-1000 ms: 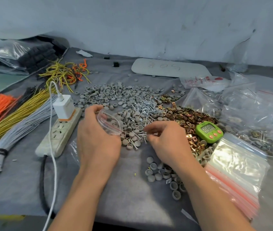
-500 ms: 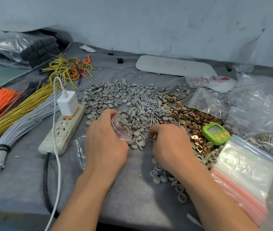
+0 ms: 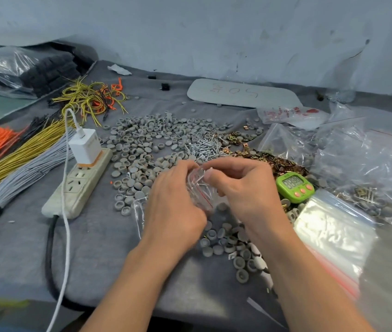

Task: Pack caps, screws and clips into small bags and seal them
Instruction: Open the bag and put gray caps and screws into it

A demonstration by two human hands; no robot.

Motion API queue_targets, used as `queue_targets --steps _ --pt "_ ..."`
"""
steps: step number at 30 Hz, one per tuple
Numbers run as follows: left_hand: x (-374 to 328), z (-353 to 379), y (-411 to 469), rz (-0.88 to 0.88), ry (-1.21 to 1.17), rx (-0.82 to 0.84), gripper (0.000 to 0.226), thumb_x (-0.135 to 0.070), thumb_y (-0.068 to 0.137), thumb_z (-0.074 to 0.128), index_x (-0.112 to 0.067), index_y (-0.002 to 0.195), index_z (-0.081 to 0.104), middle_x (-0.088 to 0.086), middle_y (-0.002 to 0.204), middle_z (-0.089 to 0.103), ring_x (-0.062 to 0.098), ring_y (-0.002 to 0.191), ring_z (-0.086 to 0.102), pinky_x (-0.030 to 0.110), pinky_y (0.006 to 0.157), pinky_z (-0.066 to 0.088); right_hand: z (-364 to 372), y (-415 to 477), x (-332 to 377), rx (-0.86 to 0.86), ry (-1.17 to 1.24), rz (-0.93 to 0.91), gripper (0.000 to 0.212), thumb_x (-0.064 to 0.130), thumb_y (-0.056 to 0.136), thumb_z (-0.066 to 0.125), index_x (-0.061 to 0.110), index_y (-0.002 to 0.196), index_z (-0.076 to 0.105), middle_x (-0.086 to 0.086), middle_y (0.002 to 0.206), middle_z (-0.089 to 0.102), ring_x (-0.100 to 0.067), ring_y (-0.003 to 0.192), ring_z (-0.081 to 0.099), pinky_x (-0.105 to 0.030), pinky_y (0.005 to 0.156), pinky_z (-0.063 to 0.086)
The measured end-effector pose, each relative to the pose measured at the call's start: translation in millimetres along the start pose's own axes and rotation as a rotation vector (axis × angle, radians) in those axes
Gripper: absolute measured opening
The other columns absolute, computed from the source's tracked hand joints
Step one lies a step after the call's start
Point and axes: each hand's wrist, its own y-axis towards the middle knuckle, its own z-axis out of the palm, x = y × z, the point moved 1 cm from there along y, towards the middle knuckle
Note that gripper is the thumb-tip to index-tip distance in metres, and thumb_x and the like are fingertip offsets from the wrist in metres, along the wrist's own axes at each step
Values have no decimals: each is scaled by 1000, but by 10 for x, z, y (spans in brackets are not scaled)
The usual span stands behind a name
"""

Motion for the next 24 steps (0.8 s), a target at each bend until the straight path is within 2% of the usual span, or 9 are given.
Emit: queue_targets --steps 4,8,11,13,15,18,20,22,24 --pt "-55 22 -4 -47 -123 -4 56 -26 74 78 -50 113 45 -19 100 64 8 90 58 29 71 40 24 -56 5 61 -238 -40 15 24 78 86 38 85 84 20 76 77 1 72 73 -11 62 52" --pt "-56 -17 -4 -78 -168 -48 61 -19 70 83 -50 109 46 -21 94 65 1 85 62 24 69 44 -59 -33 -23 -66 -171 46 10 25 83 83 34 82 84 16 74 77 -6 70 73 -32 65 60" --pt "-25 -52 22 -53 -146 -85 63 -17 71 84 -49 111 45 -19 94 64 -3 88 60 18 67 41 -151 29 -58 -165 -360 85 19 23 86 82 35 71 79 20 67 73 0 68 71 -23 68 57" --pt "-8 -80 26 -9 -78 -134 64 -14 73 82 -45 116 46 -16 98 62 10 94 61 28 73 44 -102 33 -104 -60 -579 149 20 31 86 82 36 69 73 16 69 71 -7 79 71 -31 89 57" --pt "-3 -92 14 73 35 -187 69 -5 72 81 -39 122 47 -17 99 54 15 101 54 35 83 46 12 21 -137 18 -832 155 13 44 87 79 35 79 74 15 87 70 -17 101 63 -42 107 42" --pt "-5 -81 1 130 151 -195 80 8 65 81 -29 129 52 -22 88 37 6 92 38 52 98 51 144 6 -173 44 -1049 86 11 42 91 72 30 90 74 7 100 69 -21 113 51 -41 101 29" --pt "9 -73 4 127 177 -172 82 10 63 79 -27 131 53 -26 87 32 2 87 30 55 99 51 147 15 -180 11 -1056 79 9 34 94 68 29 93 75 5 103 70 -21 114 53 -39 99 27" --pt "55 -62 15 123 177 -136 81 6 66 80 -28 133 50 -21 89 37 6 91 36 53 100 50 103 30 -151 -70 -959 83 11 36 96 67 29 95 76 8 101 70 -20 111 53 -38 101 27" --pt "99 -52 24 111 176 -88 80 0 70 78 -29 137 47 -14 96 41 13 101 44 48 100 48 43 30 -82 -106 -797 26 12 35 93 71 31 83 75 16 84 66 -18 102 56 -39 106 34"
